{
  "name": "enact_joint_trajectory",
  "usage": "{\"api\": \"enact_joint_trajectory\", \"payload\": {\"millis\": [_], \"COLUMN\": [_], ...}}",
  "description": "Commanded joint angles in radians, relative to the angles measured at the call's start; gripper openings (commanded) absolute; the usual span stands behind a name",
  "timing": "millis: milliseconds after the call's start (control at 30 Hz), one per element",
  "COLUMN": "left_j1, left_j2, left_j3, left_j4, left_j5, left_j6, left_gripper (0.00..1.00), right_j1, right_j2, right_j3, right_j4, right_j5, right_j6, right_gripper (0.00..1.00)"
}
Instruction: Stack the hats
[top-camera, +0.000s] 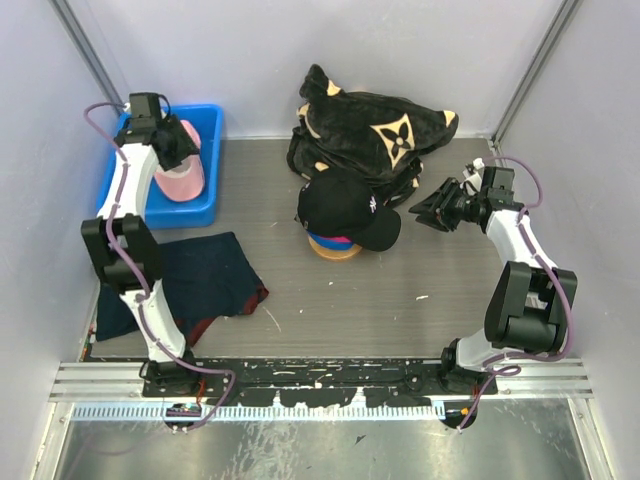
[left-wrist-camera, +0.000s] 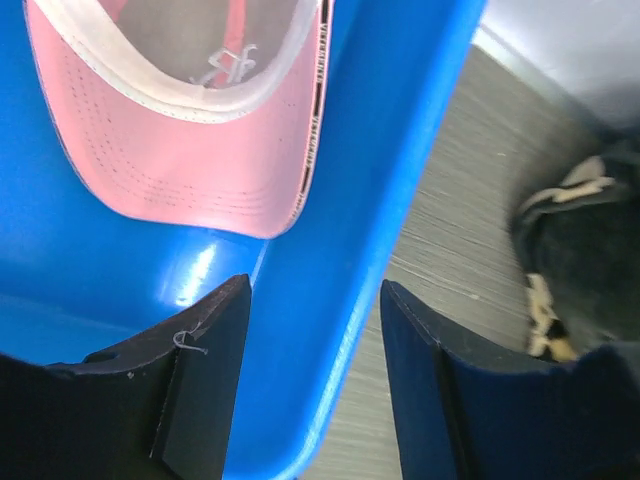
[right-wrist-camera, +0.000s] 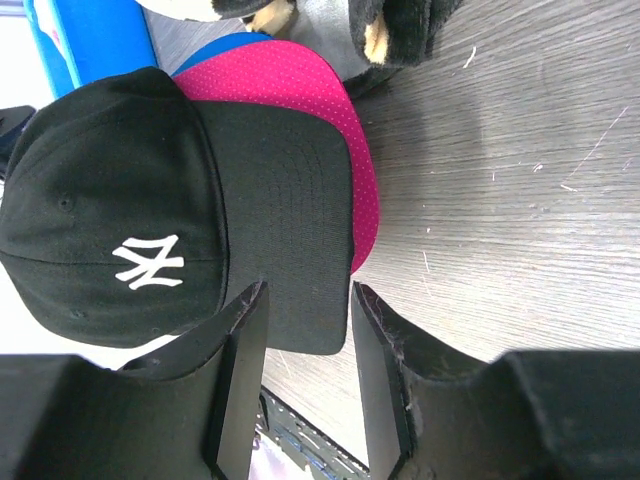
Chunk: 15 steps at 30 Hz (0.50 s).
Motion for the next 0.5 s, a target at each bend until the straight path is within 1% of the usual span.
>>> {"api": "enact_joint_trajectory", "payload": {"millis": [0, 233, 467], "left_j1": [-0.039, -0.043, -0.044], "left_j2": [0.092, 0.245, 0.35], "left_j3": [0.134, 0.305, 0.377], "left_j4": [-0.062, -0.106, -0.117], "left_j5": [-0.213, -0.271, -0.287], "left_j6": [0.134, 0.153, 0.152], "left_gripper": [0.63, 0.65, 0.66], "right_j1": [0.002, 0.002, 0.001], "right_j2": [-0.074, -0.099, -0.108], "right_j3": [0.021, 0.037, 0.056], "right_j4": [0.037, -0.004, -0.04], "right_j5": [0.005, 0.04, 0.078], "right_j6": [0.014, 0.003, -0.01], "right_gripper": [0.45, 0.45, 0.45]}}
